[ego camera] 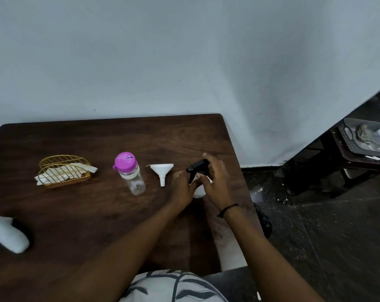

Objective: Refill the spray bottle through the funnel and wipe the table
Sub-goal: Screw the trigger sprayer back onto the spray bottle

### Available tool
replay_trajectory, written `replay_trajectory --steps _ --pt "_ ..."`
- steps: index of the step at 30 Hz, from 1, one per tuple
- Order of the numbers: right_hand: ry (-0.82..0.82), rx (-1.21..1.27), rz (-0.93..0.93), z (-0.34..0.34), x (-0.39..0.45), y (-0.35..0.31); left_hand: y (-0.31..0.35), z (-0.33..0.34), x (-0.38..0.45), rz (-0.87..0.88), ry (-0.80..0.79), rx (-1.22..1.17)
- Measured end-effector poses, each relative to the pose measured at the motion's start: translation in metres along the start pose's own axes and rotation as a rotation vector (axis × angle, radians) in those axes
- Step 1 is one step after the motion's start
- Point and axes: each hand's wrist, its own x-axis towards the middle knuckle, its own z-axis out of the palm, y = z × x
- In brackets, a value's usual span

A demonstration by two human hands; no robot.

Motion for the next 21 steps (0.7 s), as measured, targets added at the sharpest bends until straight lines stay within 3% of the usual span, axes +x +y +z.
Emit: replay_trajectory --steps 11,21 --pt "0.114 -0.081 0.131 0.009 0.002 0.002 0.000 0.004 -0.003 -0.051 -0.054 -0.136" --pt "0.025 0.054 0.149 -0.006 0.000 -0.006 -0.008 0.007 -0.009 0.021 -0.062 0.061"
